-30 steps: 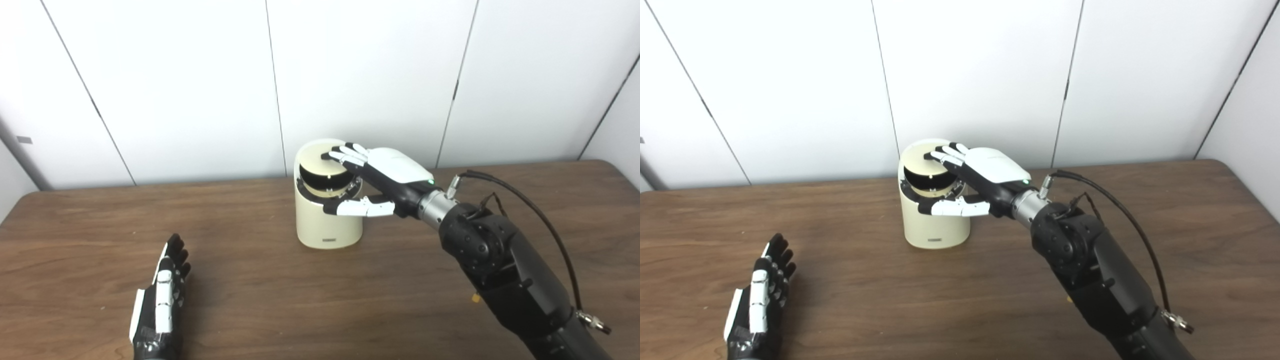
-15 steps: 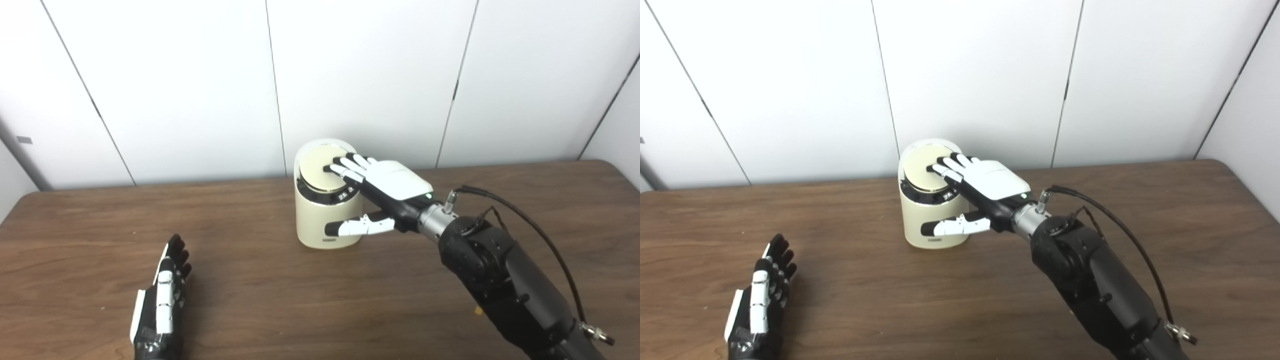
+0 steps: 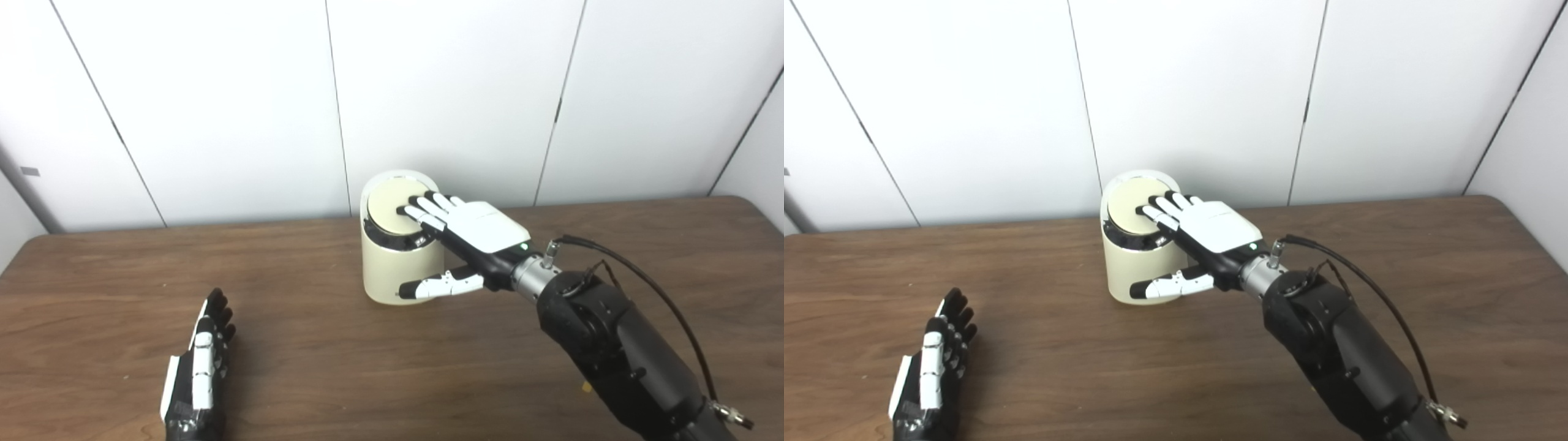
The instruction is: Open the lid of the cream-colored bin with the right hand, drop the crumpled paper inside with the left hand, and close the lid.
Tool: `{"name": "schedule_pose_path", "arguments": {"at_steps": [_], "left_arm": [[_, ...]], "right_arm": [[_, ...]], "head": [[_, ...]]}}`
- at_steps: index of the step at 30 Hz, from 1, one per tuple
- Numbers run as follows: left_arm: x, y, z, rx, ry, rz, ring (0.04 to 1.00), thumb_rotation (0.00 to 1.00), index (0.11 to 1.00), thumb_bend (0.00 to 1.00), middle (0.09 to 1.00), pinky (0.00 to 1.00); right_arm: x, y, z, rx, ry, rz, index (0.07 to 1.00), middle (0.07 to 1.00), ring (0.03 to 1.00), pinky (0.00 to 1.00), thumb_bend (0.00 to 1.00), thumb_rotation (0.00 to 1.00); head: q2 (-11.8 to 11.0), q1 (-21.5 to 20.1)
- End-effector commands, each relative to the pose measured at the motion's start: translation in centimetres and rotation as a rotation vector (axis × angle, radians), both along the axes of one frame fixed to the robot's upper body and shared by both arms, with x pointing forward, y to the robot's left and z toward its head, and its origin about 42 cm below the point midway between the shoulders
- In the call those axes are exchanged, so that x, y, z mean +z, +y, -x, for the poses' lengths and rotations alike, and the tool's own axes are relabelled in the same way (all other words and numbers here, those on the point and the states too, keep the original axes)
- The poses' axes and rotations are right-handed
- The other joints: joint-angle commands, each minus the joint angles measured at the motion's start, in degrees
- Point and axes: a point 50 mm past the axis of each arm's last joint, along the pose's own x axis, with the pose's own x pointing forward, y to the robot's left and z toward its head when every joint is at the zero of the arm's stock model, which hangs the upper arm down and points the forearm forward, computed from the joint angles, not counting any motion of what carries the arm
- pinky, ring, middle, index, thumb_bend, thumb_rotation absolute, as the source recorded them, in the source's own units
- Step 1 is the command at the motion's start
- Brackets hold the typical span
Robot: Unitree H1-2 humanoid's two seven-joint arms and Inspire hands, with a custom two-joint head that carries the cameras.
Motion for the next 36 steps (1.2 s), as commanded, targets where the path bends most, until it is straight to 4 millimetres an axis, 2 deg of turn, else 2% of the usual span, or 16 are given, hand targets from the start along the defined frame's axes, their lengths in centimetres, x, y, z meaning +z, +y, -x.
{"name": "schedule_pose_path", "arguments": {"at_steps": [1, 12, 36], "left_arm": [[-1.1, -0.5, 1.1, 0.003, 0.038, 0.019, 1.000, 1.00, 1.000, 0.44, 1.000, 1.00], [-1.0, -0.6, 1.0, -0.003, 0.035, 0.021, 1.000, 1.00, 1.000, 0.44, 1.000, 1.00], [-0.4, -1.1, 1.1, -0.006, 0.035, 0.016, 1.000, 1.00, 1.000, 0.43, 1.000, 1.00]], "right_arm": [[0.8, 0.5, 0.1, 0.027, -0.031, 0.010, 0.959, 1.000, 1.000, 1.00, 0.67, 1.00], [0.6, 0.6, 0.4, 0.027, -0.008, 0.044, 0.942, 1.000, 1.000, 1.00, 0.69, 1.00], [0.6, 0.4, 1.6, 0.023, 0.000, 0.116, 0.944, 1.000, 1.000, 1.00, 0.67, 1.00]], "head": [[0.10, -0.03], [0.59, 0.06], [2.67, 0.72]]}}
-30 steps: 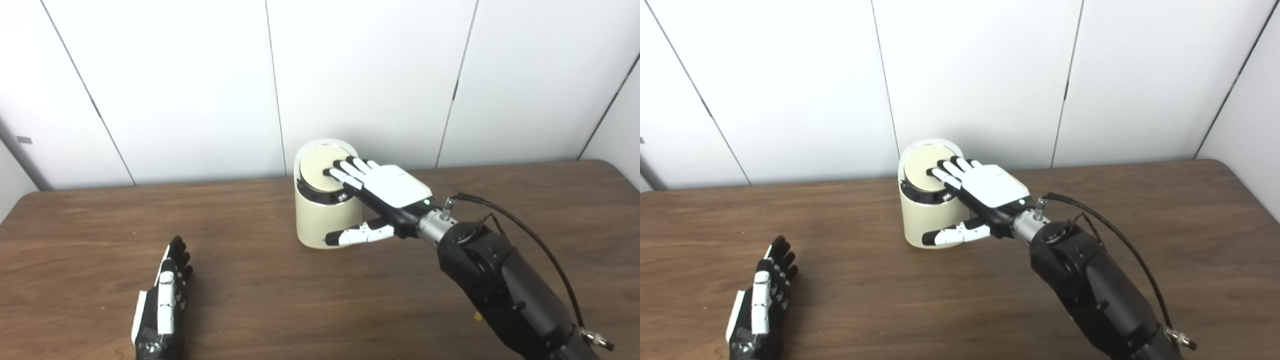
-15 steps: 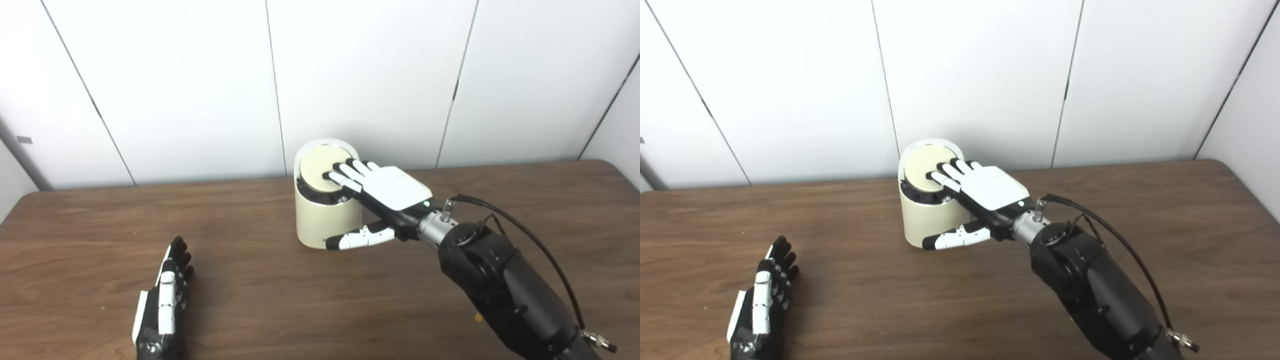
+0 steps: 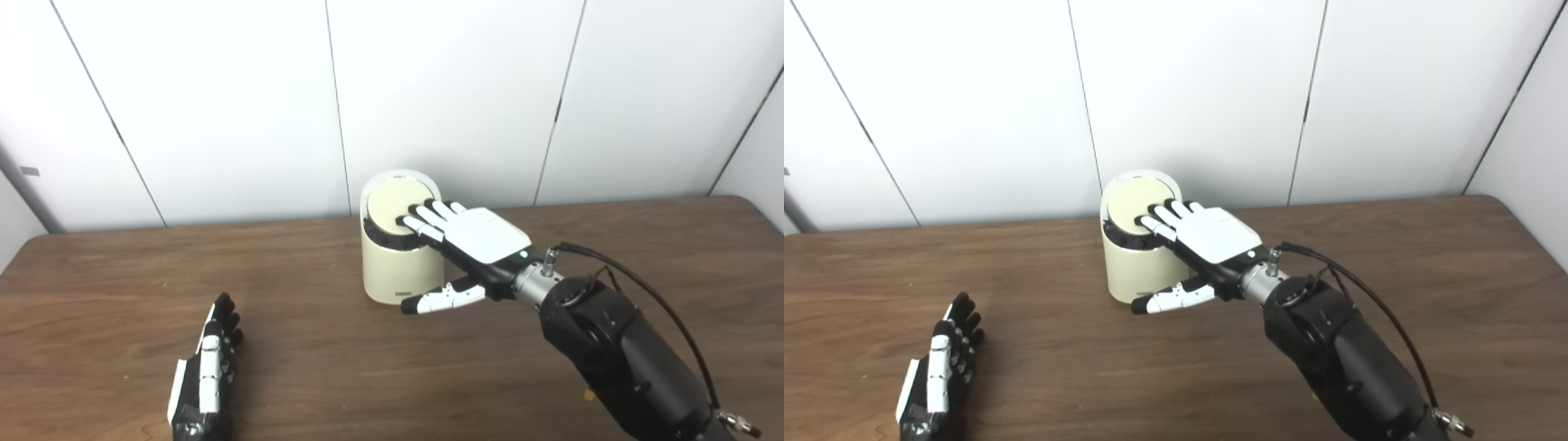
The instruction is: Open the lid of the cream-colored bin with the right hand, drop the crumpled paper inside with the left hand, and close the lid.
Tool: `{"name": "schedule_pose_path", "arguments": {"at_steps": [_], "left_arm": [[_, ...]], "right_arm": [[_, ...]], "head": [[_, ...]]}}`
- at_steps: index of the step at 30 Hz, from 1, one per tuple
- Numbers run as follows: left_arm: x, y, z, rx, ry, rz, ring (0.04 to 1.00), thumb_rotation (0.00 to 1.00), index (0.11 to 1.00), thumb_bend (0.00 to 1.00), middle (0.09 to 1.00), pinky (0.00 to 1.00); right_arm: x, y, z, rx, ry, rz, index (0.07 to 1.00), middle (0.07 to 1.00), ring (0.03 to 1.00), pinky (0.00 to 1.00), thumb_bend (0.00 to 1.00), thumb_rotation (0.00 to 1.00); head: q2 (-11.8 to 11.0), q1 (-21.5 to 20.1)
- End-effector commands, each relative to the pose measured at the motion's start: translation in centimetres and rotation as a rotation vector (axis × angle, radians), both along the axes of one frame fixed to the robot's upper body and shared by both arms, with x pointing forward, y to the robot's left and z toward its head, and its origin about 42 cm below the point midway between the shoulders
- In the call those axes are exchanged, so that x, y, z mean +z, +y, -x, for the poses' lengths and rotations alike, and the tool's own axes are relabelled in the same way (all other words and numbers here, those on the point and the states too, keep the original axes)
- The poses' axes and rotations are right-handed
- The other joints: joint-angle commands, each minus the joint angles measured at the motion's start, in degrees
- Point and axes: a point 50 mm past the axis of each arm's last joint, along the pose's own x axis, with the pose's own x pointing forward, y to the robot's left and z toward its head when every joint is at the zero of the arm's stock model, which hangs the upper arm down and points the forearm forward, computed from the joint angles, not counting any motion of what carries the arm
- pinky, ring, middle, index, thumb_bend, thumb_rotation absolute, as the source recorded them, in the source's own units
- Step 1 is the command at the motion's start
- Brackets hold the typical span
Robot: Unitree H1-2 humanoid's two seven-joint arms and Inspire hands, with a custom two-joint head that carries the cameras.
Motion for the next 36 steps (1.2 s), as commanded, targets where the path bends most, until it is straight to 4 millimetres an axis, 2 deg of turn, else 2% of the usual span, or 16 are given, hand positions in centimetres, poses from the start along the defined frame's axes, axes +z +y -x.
{"name": "schedule_pose_path", "arguments": {"at_steps": [1, 14, 28, 36], "left_arm": [[-0.5, -0.5, 0.7, 0.003, 0.019, 0.006, 1.000, 1.00, 1.000, 0.43, 1.000, 1.00], [-0.3, -0.6, 0.8, 0.001, 0.012, 0.014, 1.000, 1.00, 1.000, 0.44, 1.000, 1.00], [0.1, -0.8, 0.9, 0.023, 0.000, 0.017, 1.000, 1.00, 1.000, 0.46, 1.000, 1.00], [0.1, -0.8, 0.9, 0.023, 0.002, 0.018, 1.000, 1.00, 1.000, 0.45, 1.000, 1.00]], "right_arm": [[0.3, 0.1, 0.1, 0.014, 0.005, 0.018, 0.943, 1.000, 1.000, 1.00, 0.67, 1.00], [0.1, 0.2, -0.4, -0.015, 0.047, 0.067, 0.924, 1.000, 1.000, 1.00, 0.67, 1.00], [0.8, 0.3, -0.7, -0.019, 0.129, 0.125, 0.937, 0.981, 1.000, 1.00, 0.71, 1.00], [1.4, 0.5, -0.3, -0.006, 0.091, 0.049, 0.977, 1.000, 1.000, 1.00, 0.69, 1.00]], "head": [[0.04, -0.07], [0.94, 0.18], [1.72, 0.62], [1.68, 0.66]]}}
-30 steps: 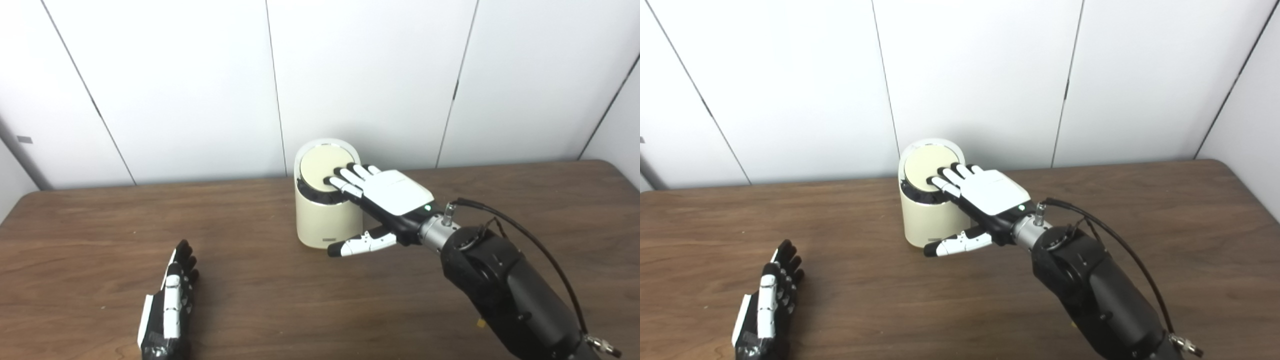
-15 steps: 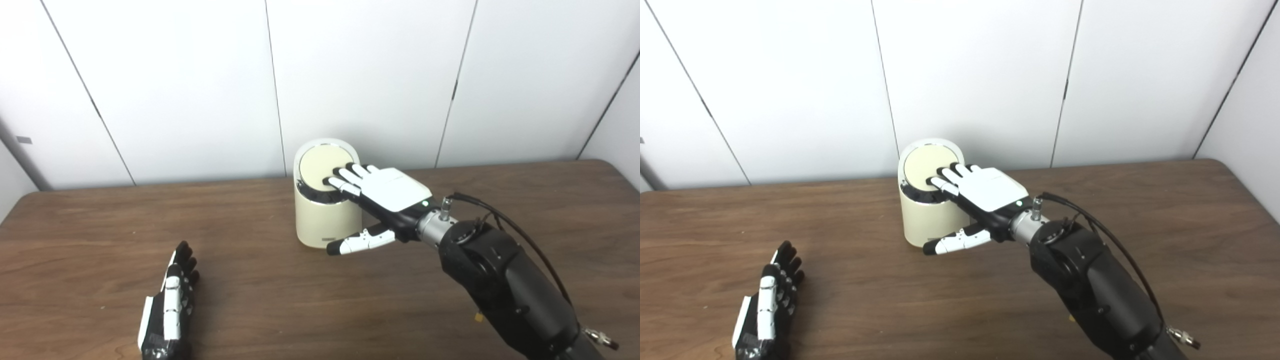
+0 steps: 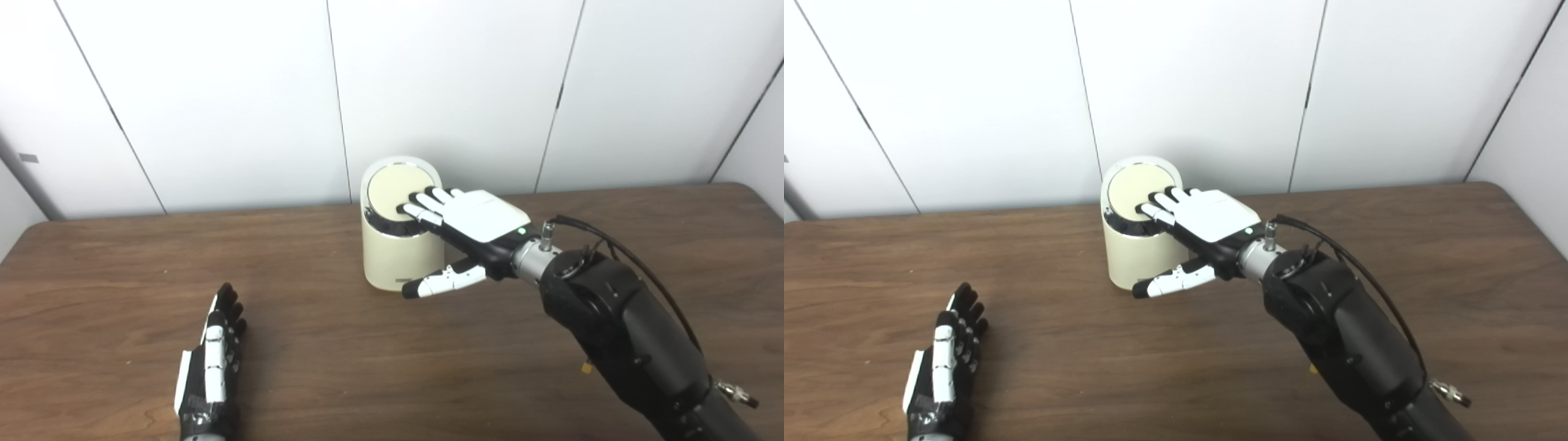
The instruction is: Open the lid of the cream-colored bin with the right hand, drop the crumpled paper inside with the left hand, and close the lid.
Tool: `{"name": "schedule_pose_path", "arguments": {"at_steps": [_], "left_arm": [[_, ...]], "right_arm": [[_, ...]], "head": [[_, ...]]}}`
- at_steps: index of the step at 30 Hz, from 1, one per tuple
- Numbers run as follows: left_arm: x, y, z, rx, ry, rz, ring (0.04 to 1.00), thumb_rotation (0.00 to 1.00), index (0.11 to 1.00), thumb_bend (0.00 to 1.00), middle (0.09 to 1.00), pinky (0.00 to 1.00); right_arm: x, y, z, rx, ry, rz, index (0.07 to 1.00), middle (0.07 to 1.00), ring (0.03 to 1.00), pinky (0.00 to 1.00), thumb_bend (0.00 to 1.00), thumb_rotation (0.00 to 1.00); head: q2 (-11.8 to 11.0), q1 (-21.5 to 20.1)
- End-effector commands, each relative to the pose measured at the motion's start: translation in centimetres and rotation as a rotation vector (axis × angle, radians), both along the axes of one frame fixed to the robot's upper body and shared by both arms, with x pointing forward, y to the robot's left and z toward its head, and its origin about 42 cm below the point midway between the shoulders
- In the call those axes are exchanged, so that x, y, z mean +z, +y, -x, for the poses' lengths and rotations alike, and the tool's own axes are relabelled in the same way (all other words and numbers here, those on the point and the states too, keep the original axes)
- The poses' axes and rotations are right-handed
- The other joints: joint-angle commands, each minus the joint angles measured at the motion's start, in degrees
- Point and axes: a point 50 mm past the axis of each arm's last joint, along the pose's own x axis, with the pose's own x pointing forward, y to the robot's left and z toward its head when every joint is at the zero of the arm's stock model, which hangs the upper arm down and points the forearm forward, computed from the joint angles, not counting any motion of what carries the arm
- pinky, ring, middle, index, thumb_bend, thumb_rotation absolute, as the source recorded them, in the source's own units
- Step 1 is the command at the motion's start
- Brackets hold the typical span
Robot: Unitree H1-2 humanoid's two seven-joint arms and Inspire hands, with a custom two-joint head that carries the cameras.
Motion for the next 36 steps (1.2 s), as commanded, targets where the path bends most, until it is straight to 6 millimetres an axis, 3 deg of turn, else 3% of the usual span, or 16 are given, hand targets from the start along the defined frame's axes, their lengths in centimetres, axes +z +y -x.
{"name": "schedule_pose_path", "arguments": {"at_steps": [1, 21, 27, 36], "left_arm": [[0.1, -0.3, 0.2, -0.003, -0.004, -0.002, 1.000, 1.00, 1.000, 0.45, 1.000, 1.00], [-0.1, -0.3, 0.0, 0.020, -0.015, 0.002, 1.000, 1.00, 1.000, 0.43, 1.000, 1.00], [-0.2, -0.2, 0.0, 0.023, -0.020, 0.002, 1.000, 1.00, 1.000, 0.43, 1.000, 1.00], [-0.4, 0.0, -0.2, 0.021, -0.023, -0.006, 1.000, 1.00, 1.000, 0.44, 1.000, 1.00]], "right_arm": [[0.4, 0.2, 0.2, 0.011, 0.012, -0.017, 0.981, 1.000, 1.000, 1.00, 0.69, 1.00], [5.8, 1.0, -0.4, 0.043, -0.155, -0.126, 0.999, 1.000, 1.000, 1.00, 0.67, 1.00], [6.8, 0.2, -0.4, 0.007, -0.158, -0.136, 0.998, 1.000, 1.000, 1.00, 0.64, 1.00], [7.3, -2.7, -0.2, -0.092, -0.143, -0.143, 0.995, 1.000, 1.000, 1.00, 0.65, 1.00]], "head": [[0.01, -0.04], [-0.60, 0.09], [-0.70, -0.13], [-0.70, -0.40]]}}
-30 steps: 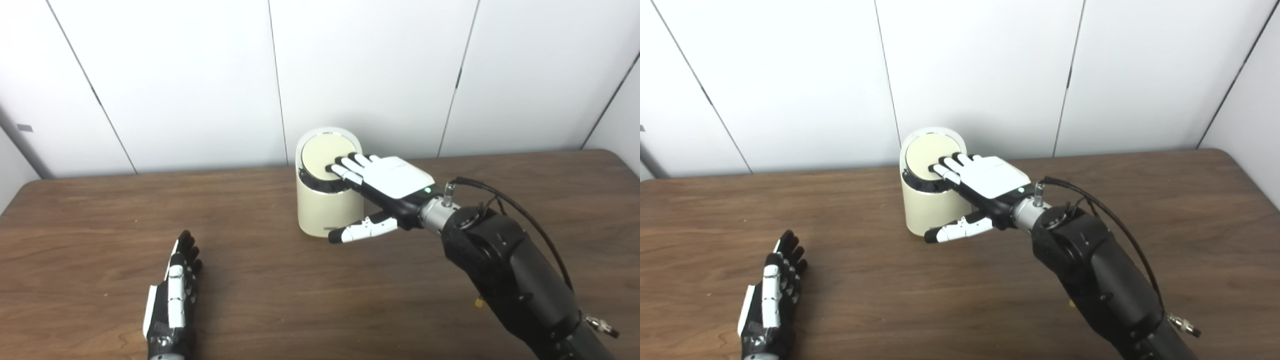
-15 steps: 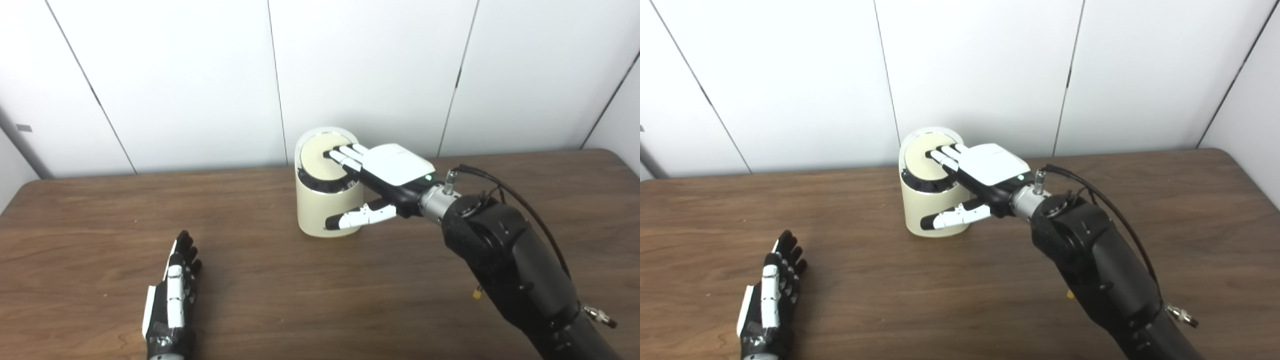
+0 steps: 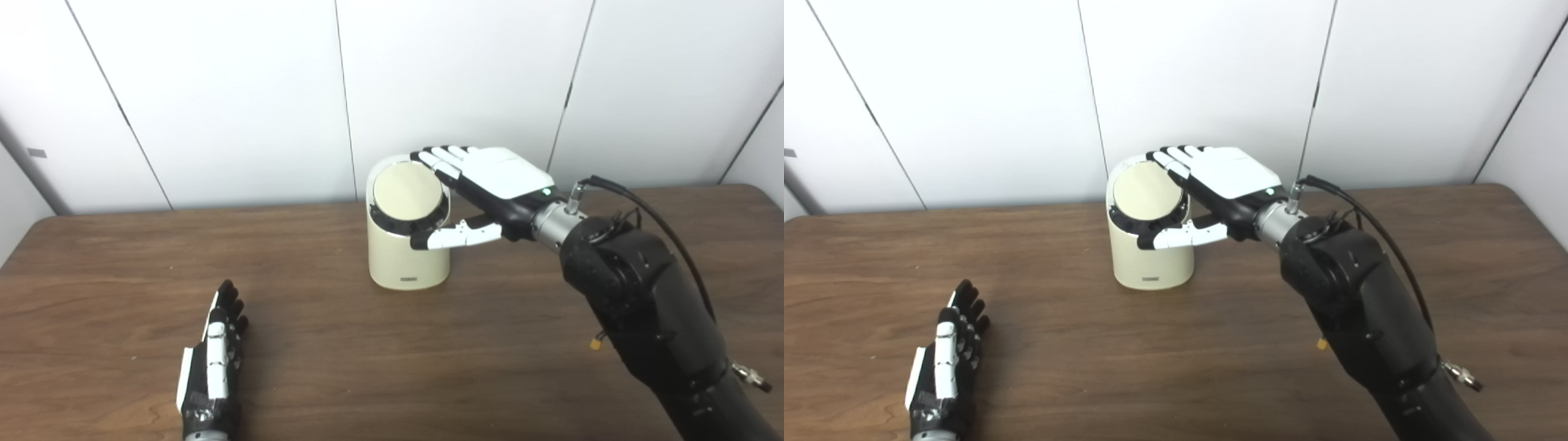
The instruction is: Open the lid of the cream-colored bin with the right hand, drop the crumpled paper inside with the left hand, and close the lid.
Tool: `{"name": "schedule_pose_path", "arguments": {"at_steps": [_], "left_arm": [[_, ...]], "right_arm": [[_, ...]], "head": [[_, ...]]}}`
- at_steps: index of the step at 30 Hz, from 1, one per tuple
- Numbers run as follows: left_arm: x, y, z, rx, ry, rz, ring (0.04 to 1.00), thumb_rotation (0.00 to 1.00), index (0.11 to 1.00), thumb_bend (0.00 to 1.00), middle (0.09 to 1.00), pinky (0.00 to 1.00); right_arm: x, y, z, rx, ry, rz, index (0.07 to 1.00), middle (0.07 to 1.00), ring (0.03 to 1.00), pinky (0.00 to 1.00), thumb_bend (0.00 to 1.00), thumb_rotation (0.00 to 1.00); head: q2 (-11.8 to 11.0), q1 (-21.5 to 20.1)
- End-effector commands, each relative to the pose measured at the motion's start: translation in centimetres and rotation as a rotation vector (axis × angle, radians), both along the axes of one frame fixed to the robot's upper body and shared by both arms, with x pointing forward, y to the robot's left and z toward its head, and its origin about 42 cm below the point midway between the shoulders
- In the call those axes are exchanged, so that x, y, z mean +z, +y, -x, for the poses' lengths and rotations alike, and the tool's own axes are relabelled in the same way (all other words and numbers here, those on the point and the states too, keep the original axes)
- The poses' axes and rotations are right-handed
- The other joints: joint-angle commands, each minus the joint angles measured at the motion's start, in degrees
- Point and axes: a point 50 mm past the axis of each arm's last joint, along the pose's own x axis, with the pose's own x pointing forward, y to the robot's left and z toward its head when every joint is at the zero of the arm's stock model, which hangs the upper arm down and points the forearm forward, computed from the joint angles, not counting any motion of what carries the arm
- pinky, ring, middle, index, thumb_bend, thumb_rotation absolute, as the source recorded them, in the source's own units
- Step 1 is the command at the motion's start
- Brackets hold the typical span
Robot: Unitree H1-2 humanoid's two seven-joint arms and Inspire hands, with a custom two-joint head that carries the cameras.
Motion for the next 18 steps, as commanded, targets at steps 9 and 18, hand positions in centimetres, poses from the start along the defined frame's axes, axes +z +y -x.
{"name": "schedule_pose_path", "arguments": {"at_steps": [9, 18], "left_arm": [[-0.4, 0.5, -0.1, 0.001, -0.010, 0.010, 1.000, 1.00, 1.000, 0.44, 1.000, 1.00], [-0.5, 0.9, -0.2, -0.010, -0.009, -0.005, 1.000, 1.00, 1.000, 0.45, 1.000, 1.00]], "right_arm": [[1.3, -5.0, 1.9, -0.075, -0.026, -0.037, 0.991, 1.000, 1.000, 1.00, 0.66, 1.00], [-0.9, -7.8, 3.0, -0.139, 0.000, -0.107, 0.975, 1.000, 1.000, 1.00, 0.65, 1.00]], "head": [[0.16, -1.03], [0.15, -1.69]]}}
